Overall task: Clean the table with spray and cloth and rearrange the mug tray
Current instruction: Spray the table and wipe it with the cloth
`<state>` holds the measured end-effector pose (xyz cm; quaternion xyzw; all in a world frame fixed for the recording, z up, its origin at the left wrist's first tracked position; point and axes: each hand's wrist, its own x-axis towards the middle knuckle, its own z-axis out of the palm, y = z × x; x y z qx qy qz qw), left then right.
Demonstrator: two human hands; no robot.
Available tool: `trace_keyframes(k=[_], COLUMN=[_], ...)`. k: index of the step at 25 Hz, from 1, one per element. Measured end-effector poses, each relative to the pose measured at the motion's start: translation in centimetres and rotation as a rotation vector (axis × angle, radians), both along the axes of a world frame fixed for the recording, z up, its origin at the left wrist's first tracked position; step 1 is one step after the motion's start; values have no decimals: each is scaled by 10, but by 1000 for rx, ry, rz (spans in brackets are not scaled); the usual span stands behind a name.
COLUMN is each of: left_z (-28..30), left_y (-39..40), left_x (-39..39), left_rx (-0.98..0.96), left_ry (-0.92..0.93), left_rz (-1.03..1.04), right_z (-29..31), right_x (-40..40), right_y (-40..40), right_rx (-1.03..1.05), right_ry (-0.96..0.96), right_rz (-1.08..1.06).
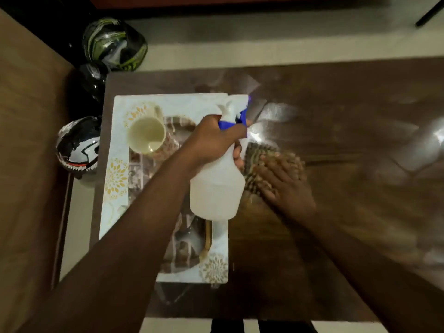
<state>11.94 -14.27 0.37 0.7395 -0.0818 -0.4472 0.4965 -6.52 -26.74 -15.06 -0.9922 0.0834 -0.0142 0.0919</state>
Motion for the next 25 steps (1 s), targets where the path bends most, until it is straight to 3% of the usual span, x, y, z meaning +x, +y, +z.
trace_keyframes(k=[2,3,4,6,8,9,12,14,16,21,25], left_z=[2,3,4,7,5,4,2,2,4,10,3], left_y=[7,10,11,14,19,22,28,32,36,16,-32], left_x=[-17,-28,-38,-57,-75,-82,-102,-118,-134,-172,-207], left_rx=[-13,-9,1,3,-4,-5,13,37,47,144,151], left_ry=[4,3,2,17,14,-4,-67,-109,-152,-180,-191], left_rz=[-5,-15,-28,-59,-89,-96,-96,-96,-91,-111,-169], right_z=[4,4,2,-1,1,-1,2,3,6,14,11], right_x=[-25,-41,-62,-120,-163,-173,-186,-195,-216,-296,-359], right_y=[24,54,91,139,131,123,122,127,100,-16,-92], right_rx=[46,48,42,12,-24,-50,41,47,-4,-26,-47], right_ry=[37,44,34,8,13,16,39,-5,0,137,113], right_rz=[-391,-458,-395,-74,108,106,-222,-199,-82,-616,-826])
